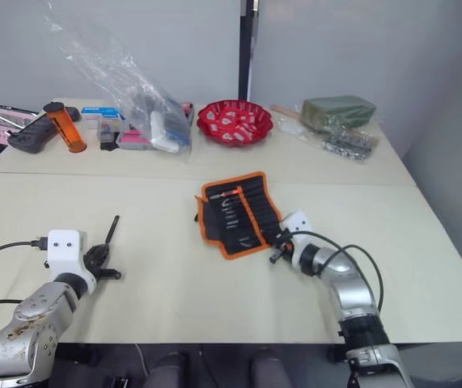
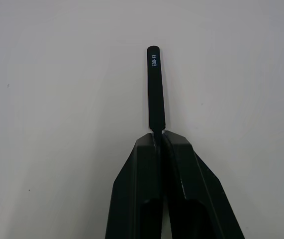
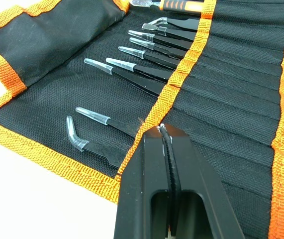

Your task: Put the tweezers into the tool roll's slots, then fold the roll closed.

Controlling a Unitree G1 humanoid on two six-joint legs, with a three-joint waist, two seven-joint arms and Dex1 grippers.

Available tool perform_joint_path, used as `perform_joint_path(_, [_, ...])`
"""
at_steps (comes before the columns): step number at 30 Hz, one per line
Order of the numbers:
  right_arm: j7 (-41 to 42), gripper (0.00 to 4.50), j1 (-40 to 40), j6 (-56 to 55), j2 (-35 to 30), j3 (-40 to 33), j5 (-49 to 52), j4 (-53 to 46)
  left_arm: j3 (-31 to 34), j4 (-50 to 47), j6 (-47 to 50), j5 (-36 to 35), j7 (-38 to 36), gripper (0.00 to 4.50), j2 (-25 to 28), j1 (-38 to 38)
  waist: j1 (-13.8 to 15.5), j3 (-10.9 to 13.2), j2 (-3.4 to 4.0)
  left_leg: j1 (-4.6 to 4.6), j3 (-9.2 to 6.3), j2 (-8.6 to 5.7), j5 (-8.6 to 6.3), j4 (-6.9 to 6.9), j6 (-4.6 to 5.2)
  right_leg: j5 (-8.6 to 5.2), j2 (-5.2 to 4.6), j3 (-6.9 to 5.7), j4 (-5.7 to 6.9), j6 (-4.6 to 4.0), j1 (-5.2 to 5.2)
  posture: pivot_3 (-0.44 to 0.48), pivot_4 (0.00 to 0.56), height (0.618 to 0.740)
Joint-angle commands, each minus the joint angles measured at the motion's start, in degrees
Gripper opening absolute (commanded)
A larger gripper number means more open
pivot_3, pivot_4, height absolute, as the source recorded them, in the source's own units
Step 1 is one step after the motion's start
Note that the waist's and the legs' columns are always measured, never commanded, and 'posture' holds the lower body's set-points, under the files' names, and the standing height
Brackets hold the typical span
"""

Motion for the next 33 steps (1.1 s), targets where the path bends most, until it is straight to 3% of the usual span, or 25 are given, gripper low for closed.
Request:
perform_joint_path(1, [0.62, 0.00, 0.94, 2.90, 0.15, 2.29, -0.97, 1.66, 1.40, -1.92, -4.09, 0.95, -0.79, 0.04, 1.36, -2.64, 0.03, 0.00, -0.01, -0.03, 0.00, 0.00, 0.01, 0.00, 0.02, 0.00, 0.00, 0.00, 0.01, 0.00, 0.00, 0.000, 0.150, 0.729])
perform_joint_path(5, [0.33, 0.00, 1.00, 3.09, 0.14, 2.23, -1.03, 1.49, 2.63, -1.73, -5.11, -2.67, -3.85, 0.04, 2.39, -7.55, 0.04, 0.01, -0.01, -0.05, 0.01, 0.00, 0.01, 0.00, 0.02, 0.00, 0.00, 0.00, 0.00, 0.00, 0.00, 0.000, 0.150, 0.729])
perform_joint_path(10, [0.15, 0.00, 3.05, 3.85, -0.22, 2.25, -0.81, -0.96, -1.08, -1.30, -2.65, -7.10, -11.49, 0.04, 5.82, -15.77, 0.18, 0.01, -0.01, -0.11, 0.01, 0.00, 0.05, -0.02, 0.07, 0.02, 0.01, 0.01, 0.01, 0.03, 0.01, 0.000, 0.150, 0.729])
perform_joint_path(16, [-1.46, 0.00, 6.30, 5.15, -0.79, 0.99, -0.28, -4.80, -13.61, -0.91, 0.76, -8.42, -24.83, 0.04, 13.57, -25.05, 0.23, 0.04, 0.04, -0.37, -0.06, -0.03, 0.11, -0.07, 0.20, 0.17, 0.02, -0.04, -0.04, 0.48, -0.11, 0.000, 0.150, 0.729])
perform_joint_path(21, [-2.45, 0.00, 9.13, 6.78, -0.73, 0.19, 0.85, -9.28, -22.99, 2.82, 1.48, -7.42, -33.76, 0.04, 16.77, -32.79, 0.27, 0.10, 0.13, -0.49, -0.13, -0.06, 0.13, -0.10, 0.37, 0.10, 0.02, -0.06, -0.06, 0.57, -0.13, 0.000, 0.150, 0.729])
perform_joint_path(23, [-3.42, 0.00, 10.01, 7.31, -0.44, 0.17, 1.04, -10.87, -30.58, 5.76, 2.72, -4.30, -38.86, 0.04, 18.60, -37.49, 0.36, 0.13, 0.15, -0.49, -0.12, -0.06, 0.12, -0.10, 0.38, 0.09, 0.02, -0.05, -0.07, 0.58, -0.14, 0.000, 0.150, 0.729])
perform_joint_path(33, [-5.74, 0.00, 11.09, 7.86, 0.12, 0.39, 0.51, -11.76, -45.59, 18.68, 5.74, 2.67, -50.57, 0.04, 17.52, -51.83, 0.31, 0.21, 0.29, -0.54, -0.17, -0.10, 0.12, -0.06, 0.40, 0.08, 0.02, -0.06, -0.10, 0.59, -0.16, 0.000, 0.150, 0.729])
